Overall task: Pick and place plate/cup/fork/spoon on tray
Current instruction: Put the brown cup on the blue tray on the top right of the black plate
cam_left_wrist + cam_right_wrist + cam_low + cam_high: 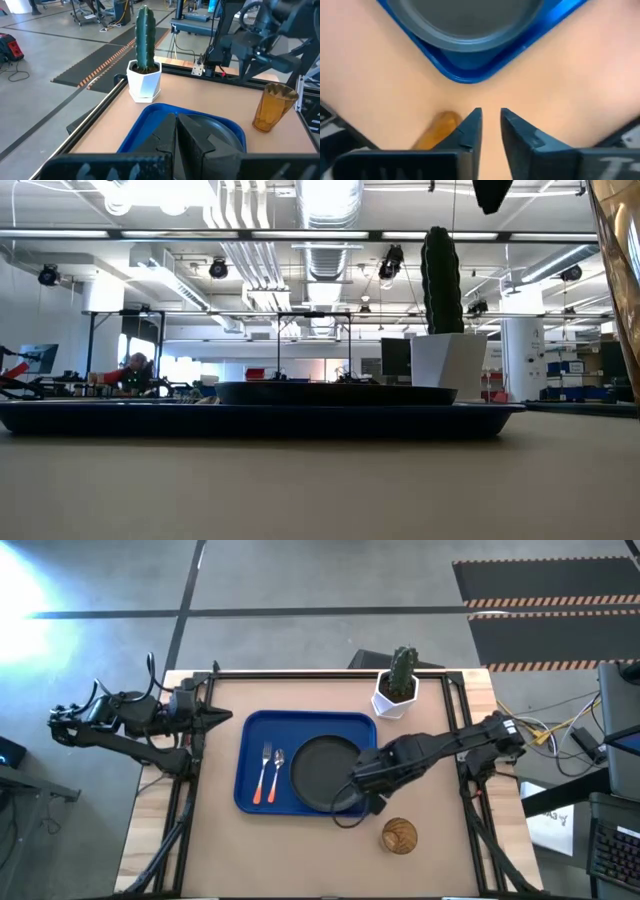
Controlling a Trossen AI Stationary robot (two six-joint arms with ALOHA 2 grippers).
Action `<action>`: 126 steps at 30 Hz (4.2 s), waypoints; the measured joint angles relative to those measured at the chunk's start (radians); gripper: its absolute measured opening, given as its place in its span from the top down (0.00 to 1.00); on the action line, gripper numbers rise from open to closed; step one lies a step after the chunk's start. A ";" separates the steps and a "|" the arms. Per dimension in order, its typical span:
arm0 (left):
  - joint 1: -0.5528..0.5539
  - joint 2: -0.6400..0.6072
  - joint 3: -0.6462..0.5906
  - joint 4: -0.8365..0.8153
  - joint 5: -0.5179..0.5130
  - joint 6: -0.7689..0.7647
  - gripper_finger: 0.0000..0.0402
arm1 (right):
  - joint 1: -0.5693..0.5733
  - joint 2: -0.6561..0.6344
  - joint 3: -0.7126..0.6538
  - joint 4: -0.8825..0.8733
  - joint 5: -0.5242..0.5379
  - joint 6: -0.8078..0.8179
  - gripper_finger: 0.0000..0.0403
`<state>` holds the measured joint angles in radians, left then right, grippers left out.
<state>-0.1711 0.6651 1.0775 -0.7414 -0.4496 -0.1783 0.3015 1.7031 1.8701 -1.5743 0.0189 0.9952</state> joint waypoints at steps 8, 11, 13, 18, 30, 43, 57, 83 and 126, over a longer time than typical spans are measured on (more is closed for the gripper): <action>0.000 -0.001 0.000 0.005 0.000 0.000 1.00 | 0.042 -0.012 -0.018 0.004 -0.129 0.094 0.65; 0.000 0.000 0.000 0.004 0.000 -0.001 1.00 | 0.071 -0.012 -0.021 0.005 -0.195 0.140 0.61; 0.000 0.000 0.000 0.004 0.000 -0.001 1.00 | 0.091 -0.013 -0.020 0.004 -0.204 0.170 0.59; 0.000 0.001 0.000 0.004 0.000 0.000 1.00 | 0.142 -0.015 -0.019 0.003 -0.203 0.249 0.59; 0.001 0.002 0.000 0.004 0.000 0.002 1.00 | 0.249 -0.015 -0.051 0.003 -0.176 0.383 0.60; 0.000 0.003 0.000 0.003 0.000 0.002 1.00 | 0.257 -0.013 -0.188 0.016 -0.173 0.344 0.62; 0.000 0.005 0.000 0.003 0.000 0.002 1.00 | 0.256 -0.013 -0.376 0.225 -0.173 0.329 0.67; 0.000 0.017 0.000 -0.001 0.000 0.003 1.00 | 0.043 -0.048 0.217 0.190 0.603 -0.222 0.98; 0.000 -0.040 0.000 -0.038 0.000 0.003 1.00 | -0.576 -0.031 -0.203 0.180 0.153 -0.531 0.98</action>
<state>-0.1712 0.6250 1.0775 -0.7792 -0.4496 -0.1753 -0.2740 1.6718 1.6673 -1.3948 0.1721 0.4641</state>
